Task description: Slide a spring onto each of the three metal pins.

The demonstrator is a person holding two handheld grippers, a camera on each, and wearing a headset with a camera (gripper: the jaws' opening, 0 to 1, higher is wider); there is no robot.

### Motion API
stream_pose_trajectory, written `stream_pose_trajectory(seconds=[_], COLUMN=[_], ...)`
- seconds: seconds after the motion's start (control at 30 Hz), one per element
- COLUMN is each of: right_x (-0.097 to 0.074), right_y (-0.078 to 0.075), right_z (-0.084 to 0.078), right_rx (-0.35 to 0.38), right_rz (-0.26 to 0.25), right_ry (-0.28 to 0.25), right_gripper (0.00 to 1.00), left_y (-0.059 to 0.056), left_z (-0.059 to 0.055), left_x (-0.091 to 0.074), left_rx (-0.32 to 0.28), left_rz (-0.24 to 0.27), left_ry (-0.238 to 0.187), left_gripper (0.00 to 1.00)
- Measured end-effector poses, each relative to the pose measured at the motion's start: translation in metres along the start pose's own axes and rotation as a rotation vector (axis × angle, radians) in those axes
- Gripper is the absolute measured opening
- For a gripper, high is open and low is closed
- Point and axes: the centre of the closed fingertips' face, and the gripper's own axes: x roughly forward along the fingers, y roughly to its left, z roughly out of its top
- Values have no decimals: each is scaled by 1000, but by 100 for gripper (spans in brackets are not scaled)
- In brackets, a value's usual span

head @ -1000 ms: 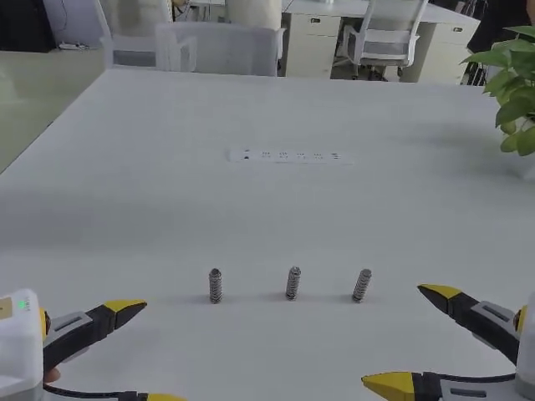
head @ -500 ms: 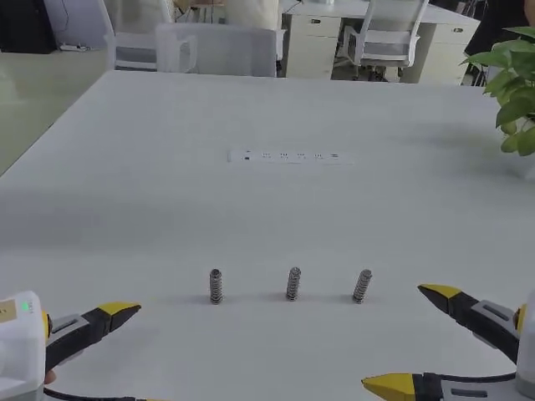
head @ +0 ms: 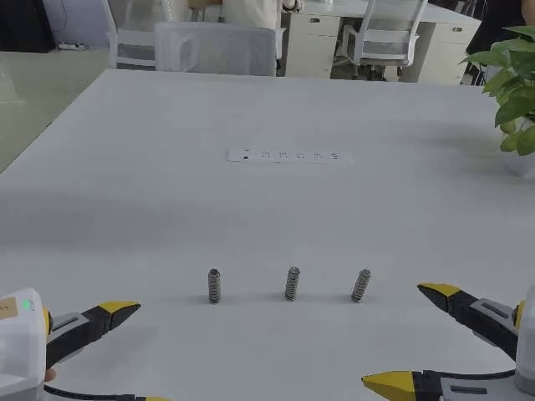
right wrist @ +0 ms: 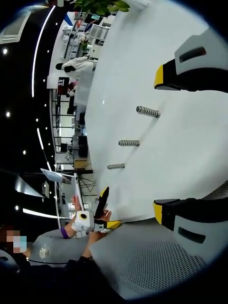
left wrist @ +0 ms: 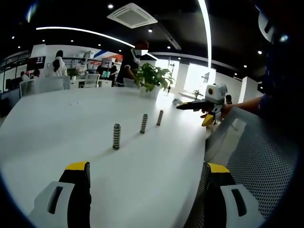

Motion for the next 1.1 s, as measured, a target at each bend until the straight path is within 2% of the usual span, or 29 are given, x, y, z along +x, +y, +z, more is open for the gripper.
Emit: stream_pose_trajectory(seconds=[0.77,1.1], right_x=[1,3], right_y=[3,3], right_z=[-6,-3], right_rx=[14,16], right_rz=[11,12], right_ry=[22,18], right_gripper=[93,93], left_y=[1,2], left_z=[0,1], left_x=[2,1], left_rx=[3,1], left_rz=[-5,-6], left_ry=[12,14], left_gripper=[97,96])
